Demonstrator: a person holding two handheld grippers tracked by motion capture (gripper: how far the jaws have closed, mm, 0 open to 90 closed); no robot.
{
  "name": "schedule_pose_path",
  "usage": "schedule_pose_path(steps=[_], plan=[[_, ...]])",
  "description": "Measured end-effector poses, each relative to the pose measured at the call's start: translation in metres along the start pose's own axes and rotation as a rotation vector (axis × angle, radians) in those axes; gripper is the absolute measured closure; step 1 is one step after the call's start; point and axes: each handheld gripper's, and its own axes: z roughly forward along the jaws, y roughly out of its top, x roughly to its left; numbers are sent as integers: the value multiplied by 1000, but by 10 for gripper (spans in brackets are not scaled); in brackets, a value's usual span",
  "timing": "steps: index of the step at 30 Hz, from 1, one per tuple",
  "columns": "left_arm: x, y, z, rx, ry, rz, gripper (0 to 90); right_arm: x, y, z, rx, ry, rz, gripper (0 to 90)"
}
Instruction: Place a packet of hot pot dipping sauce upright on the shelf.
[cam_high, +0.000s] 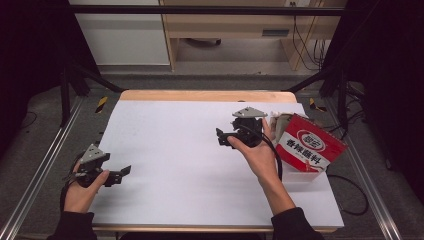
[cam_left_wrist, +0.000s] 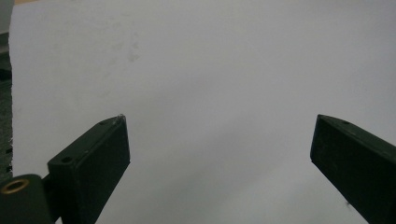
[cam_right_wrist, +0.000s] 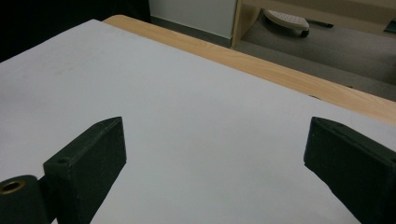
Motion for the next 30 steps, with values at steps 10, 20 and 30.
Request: schedule_pose_path(steps=[10,20,30], plan=[[0,0,0,0,0,0,48,3,-23,1,21,-1,5,61],[0,0,1,1,0,1,48,2,-37,2,37,0,6,60],[0,-1,2,8,3,2,48,-1,-55,3,57,1,13,59]])
